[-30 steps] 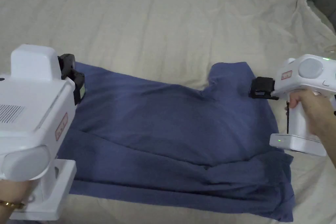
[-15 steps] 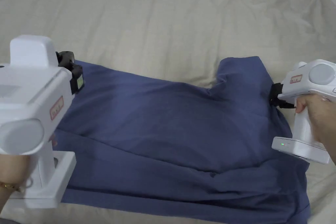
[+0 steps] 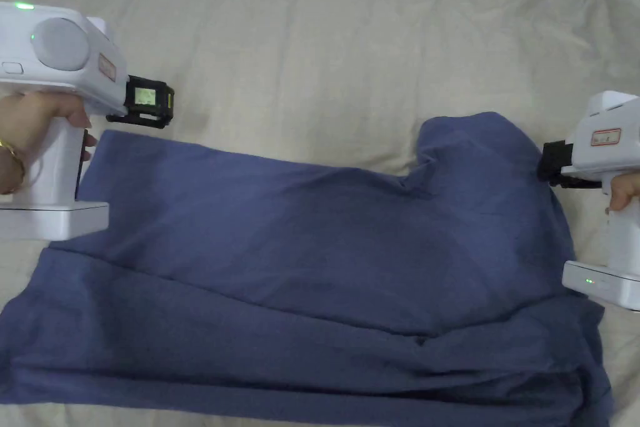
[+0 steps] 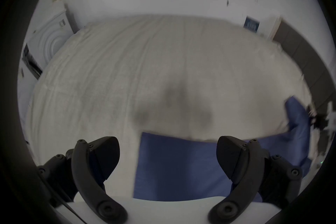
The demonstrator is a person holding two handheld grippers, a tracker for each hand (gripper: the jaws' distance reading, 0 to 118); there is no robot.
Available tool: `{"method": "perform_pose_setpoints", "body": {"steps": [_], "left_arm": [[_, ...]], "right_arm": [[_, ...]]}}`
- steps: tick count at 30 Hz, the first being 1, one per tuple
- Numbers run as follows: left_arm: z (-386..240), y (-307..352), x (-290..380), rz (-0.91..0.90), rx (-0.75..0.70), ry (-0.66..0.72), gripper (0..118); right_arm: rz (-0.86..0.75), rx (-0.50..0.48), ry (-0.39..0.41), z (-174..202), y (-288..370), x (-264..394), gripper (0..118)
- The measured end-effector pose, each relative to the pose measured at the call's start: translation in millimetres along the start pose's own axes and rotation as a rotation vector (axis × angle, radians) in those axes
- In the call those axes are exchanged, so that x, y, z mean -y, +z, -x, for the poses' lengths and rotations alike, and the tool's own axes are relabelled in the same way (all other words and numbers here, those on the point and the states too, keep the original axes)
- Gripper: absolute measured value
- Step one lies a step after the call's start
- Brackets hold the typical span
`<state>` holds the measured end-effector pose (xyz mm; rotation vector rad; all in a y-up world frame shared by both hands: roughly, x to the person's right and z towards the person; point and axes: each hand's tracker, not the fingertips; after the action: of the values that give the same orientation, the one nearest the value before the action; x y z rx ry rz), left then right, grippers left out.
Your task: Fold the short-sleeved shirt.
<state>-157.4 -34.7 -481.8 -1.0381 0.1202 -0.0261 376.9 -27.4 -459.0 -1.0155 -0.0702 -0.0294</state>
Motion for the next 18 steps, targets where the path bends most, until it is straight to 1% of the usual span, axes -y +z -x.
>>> {"method": "perform_pose_setpoints", "body": {"steps": [2, 6, 8, 9, 11, 13, 14, 15, 16, 18], "left_arm": [[0.7, -18.2, -0.6, 0.063, -0.091, -0.055, 109], [8.6, -34.8, 1.5, 0.062, -0.121, -0.060, 99], [12.6, -42.5, -0.1, 0.068, -0.123, -0.054, 96], [13.4, -45.5, -0.4, 0.072, -0.116, -0.049, 91], [11.5, -47.5, 2.4, 0.075, -0.096, -0.055, 73], [8.2, -52.5, 6.8, 0.066, -0.107, -0.071, 32], [7.8, -55.5, 7.2, 0.075, -0.110, -0.070, 14], [7.8, -57.9, 9.6, 0.086, -0.093, -0.061, 6], [6.1, -58.1, 13.0, 0.090, -0.047, -0.038, 3], [1.2, -57.2, 16.3, 0.056, -0.097, -0.076, 0]], "right_arm": [[0.003, 0.002, 0.000, 0.2, -1.0, 3.0, 1], [0.011, 0.002, 0.011, -0.5, -5.0, 5.1, 0], [0.014, -0.001, 0.020, -1.3, -9.4, 4.4, 1], [0.007, -0.018, 0.034, -0.9, -10.4, 6.1, 1], [0.007, -0.014, 0.058, 1.4, -11.2, 8.3, 1], [0.011, -0.017, 0.057, 1.1, -13.2, 10.6, 1], [0.014, -0.022, 0.054, 0.5, -14.4, 11.3, 1], [0.015, -0.020, 0.048, 0.2, -15.1, 11.7, 1], [0.016, -0.019, 0.045, -0.4, -15.9, 11.8, 1], [0.016, -0.018, 0.035, -1.0, -16.4, 13.3, 1]]}}
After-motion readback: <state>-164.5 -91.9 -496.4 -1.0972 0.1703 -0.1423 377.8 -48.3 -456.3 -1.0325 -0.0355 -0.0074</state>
